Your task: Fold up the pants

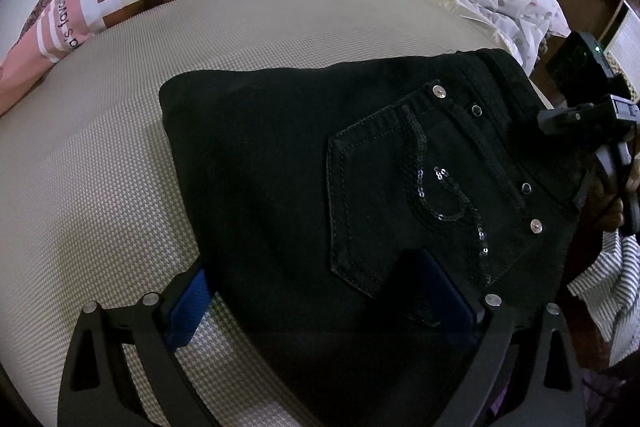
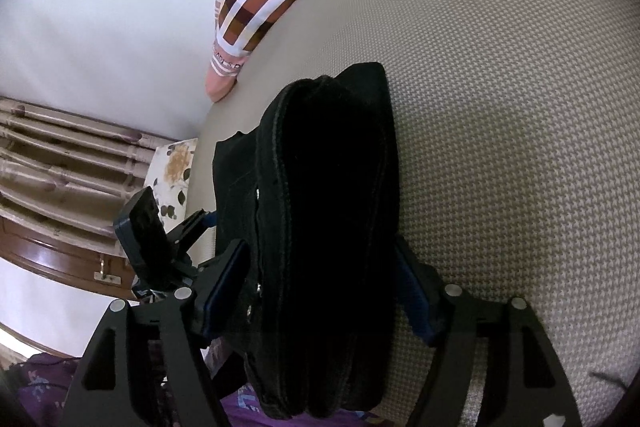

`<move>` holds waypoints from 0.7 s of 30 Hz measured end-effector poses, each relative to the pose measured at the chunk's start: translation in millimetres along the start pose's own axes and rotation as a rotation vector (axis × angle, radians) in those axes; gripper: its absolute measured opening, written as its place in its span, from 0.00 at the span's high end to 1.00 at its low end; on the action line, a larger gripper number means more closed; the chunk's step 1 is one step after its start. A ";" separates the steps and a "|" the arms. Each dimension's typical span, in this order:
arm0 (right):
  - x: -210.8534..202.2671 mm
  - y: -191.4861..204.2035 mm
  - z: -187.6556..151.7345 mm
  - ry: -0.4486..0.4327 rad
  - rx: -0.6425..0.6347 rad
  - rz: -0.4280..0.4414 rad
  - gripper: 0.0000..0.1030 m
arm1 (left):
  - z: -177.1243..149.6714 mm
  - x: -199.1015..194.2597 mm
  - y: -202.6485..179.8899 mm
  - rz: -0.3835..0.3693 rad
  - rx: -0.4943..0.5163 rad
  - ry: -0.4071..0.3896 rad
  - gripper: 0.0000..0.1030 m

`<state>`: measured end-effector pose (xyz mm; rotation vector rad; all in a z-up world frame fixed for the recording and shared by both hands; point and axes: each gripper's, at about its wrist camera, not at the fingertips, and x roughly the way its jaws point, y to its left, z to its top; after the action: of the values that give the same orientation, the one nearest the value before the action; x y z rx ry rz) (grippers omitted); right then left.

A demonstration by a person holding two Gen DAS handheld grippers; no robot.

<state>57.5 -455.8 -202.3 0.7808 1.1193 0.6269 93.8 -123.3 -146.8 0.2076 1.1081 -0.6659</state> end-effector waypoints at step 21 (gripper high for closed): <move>6.4 24.3 -9.0 0.028 -0.195 -0.171 0.49 | -1.2 5.3 -2.9 0.022 0.024 -0.017 0.00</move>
<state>49.7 -434.5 -188.2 0.5049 1.1183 0.5943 92.6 -127.1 -151.5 0.2339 1.0807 -0.6608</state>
